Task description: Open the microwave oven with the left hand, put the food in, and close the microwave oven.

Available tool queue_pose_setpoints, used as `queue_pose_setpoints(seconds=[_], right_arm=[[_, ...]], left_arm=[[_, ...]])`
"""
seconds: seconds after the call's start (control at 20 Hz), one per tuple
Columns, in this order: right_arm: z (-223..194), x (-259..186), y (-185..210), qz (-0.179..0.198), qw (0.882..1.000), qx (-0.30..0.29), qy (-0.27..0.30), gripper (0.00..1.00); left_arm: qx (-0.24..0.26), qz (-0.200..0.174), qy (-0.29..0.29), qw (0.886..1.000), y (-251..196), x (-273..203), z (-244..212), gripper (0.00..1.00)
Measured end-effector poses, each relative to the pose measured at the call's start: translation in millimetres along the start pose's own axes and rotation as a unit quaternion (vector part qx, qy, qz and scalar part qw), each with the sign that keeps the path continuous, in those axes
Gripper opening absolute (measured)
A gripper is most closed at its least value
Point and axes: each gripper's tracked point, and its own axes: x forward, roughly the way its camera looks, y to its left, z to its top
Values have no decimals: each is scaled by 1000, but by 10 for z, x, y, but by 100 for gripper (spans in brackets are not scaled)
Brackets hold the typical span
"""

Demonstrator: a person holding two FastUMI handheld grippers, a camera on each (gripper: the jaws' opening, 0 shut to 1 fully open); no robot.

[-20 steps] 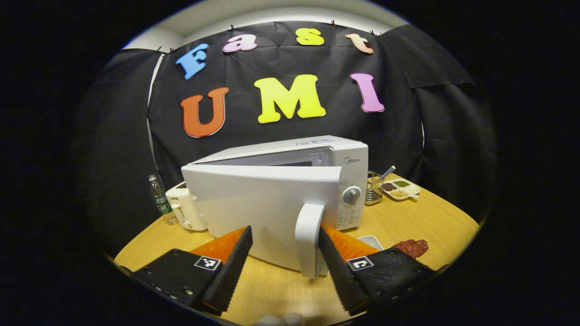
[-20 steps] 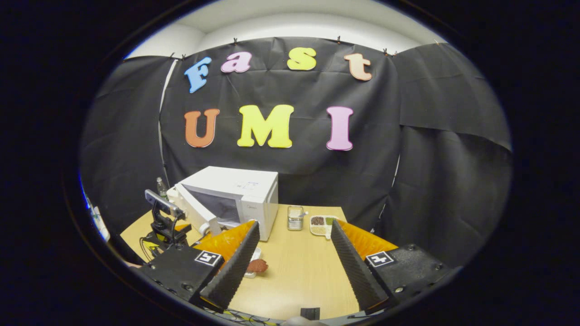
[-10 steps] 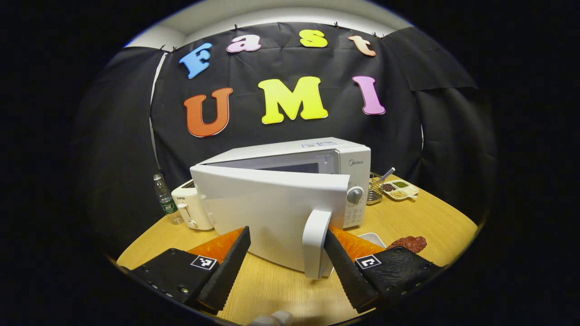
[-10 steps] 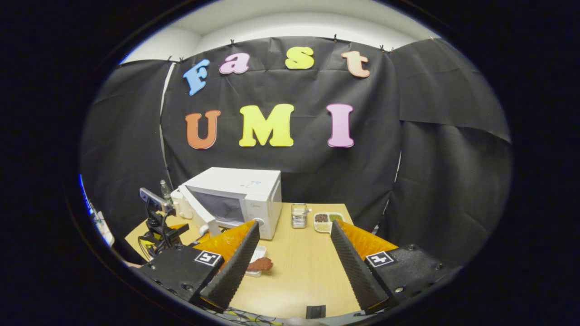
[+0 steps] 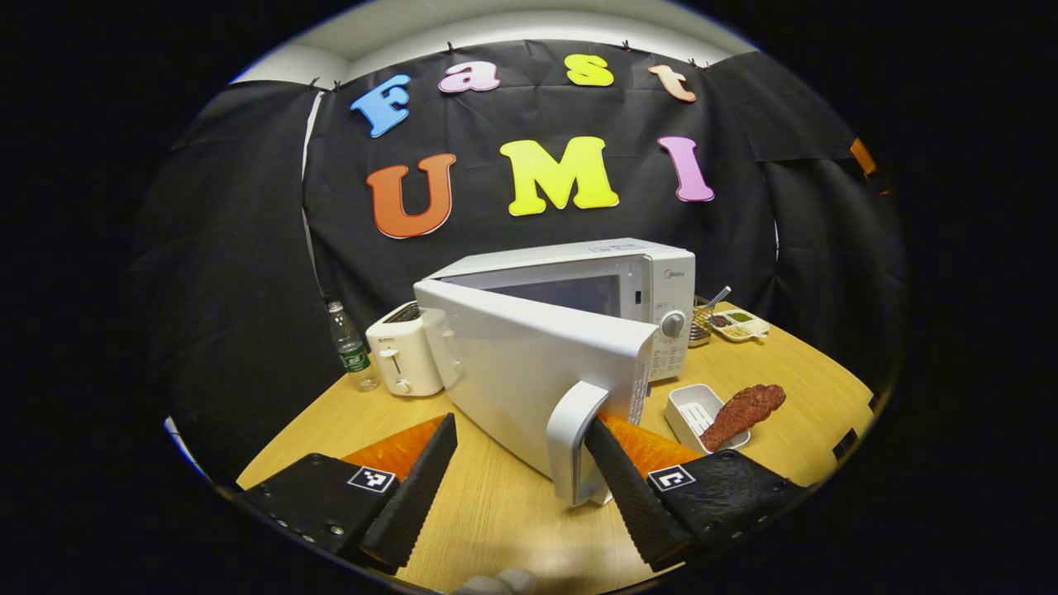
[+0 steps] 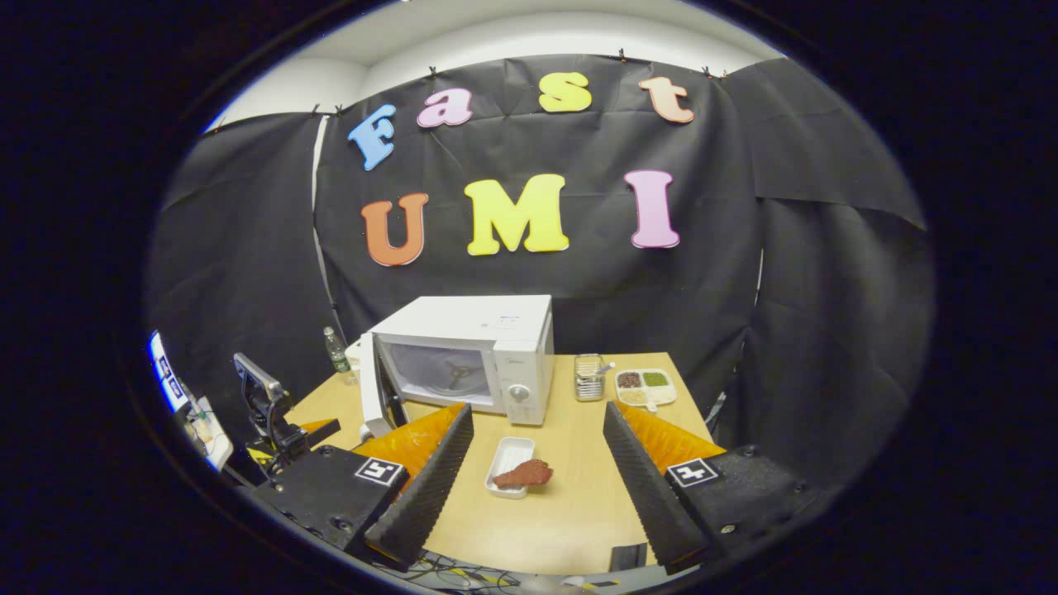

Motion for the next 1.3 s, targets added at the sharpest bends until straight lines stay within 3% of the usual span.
queue_pose_setpoints(seconds=[0.05,0.65,0.7,0.8,1.0,1.05,1.1,1.3], right_arm=[[-8,5,92,6,1000,0,1,100],[-217,33,1036,34,999,-4,8,100],[-262,48,1066,33,999,-3,8,95],[-353,68,1117,31,999,2,12,100],[-571,201,1067,31,999,20,20,100],[-632,263,1001,29,999,26,24,95],[-725,332,917,25,999,33,29,100],[-1139,701,459,5,996,57,67,98]], left_arm=[[-1,4,2,1000,90,-54,-31,95],[-11,59,12,998,1362,-544,-325,95],[-6,67,10,998,1498,-586,-331,95],[-2,82,17,996,1754,-614,-377,95],[4,102,19,995,2051,-815,-384,95],[6,104,19,994,2062,-857,-375,95],[7,103,19,994,2072,-893,-373,95],[11,98,15,995,1926,-1055,-245,95]])
